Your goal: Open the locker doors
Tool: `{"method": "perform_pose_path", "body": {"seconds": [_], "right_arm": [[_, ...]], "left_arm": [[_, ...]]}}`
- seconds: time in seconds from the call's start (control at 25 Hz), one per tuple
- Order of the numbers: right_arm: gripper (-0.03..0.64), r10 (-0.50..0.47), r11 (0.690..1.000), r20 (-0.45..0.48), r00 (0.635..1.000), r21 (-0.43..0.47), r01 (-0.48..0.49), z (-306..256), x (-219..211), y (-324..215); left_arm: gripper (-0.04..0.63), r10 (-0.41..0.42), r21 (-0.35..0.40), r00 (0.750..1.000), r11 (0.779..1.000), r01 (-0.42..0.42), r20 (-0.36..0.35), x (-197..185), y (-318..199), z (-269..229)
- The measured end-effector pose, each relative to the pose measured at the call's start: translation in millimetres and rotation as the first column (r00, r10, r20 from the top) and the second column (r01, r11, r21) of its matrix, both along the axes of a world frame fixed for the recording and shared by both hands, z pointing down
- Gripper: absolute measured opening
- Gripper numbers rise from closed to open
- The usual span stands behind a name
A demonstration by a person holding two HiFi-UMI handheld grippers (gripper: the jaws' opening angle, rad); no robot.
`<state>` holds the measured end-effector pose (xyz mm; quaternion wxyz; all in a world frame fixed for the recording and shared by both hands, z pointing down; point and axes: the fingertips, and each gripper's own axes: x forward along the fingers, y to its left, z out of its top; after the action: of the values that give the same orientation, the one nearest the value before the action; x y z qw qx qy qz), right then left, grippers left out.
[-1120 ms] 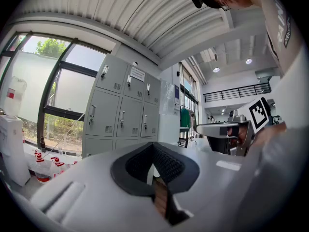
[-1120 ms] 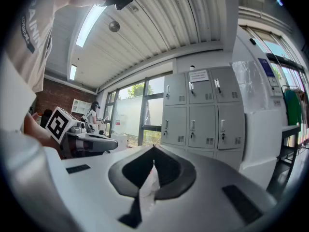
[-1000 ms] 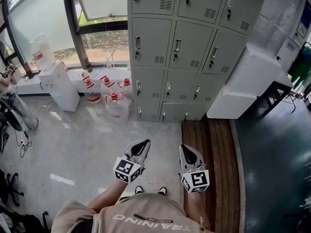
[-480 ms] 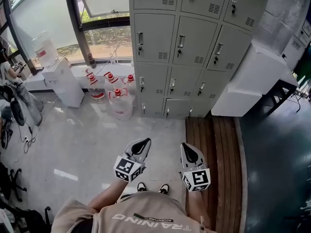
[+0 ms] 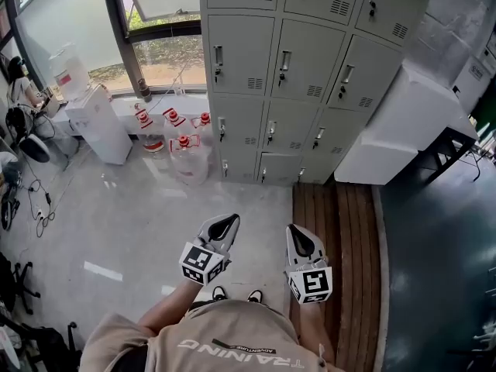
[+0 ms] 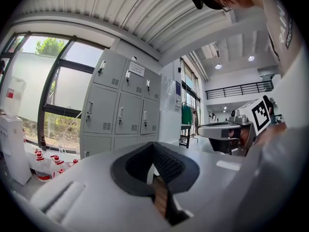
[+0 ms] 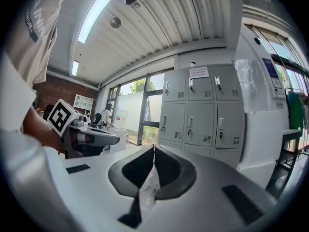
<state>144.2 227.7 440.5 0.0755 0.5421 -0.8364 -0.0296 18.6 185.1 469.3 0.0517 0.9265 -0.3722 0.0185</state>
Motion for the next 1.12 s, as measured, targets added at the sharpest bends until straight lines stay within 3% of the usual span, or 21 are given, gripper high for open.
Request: {"method": "perform_pose_path", "body": {"seconds": [0.32,0.6,1.12], "right_arm": [[0.011,-0.053,0.999,0.037,0.998,0.011,0.053,0.8,39.8,-34.4],[0.011,-0.094,0.995,0.067,0.993,-0.012,0.095,13.8,48.4,-69.2],[0.011,-0.063,0.998,0.025,0.998,-0.01,0.063,-4.8,28.0,-210.9]], "left_arm": [[0.006,-0.064,0.017,0.998,0.998,0.064,0.011,31.0,-25.9,-2.5],[0.006,-0.094,-0.024,0.995,0.995,0.095,0.026,43.2,-52.1,18.6],[0.006,-0.043,0.0,0.999,0.999,0.043,-0.028,29.9,-202.0,7.0]]}}
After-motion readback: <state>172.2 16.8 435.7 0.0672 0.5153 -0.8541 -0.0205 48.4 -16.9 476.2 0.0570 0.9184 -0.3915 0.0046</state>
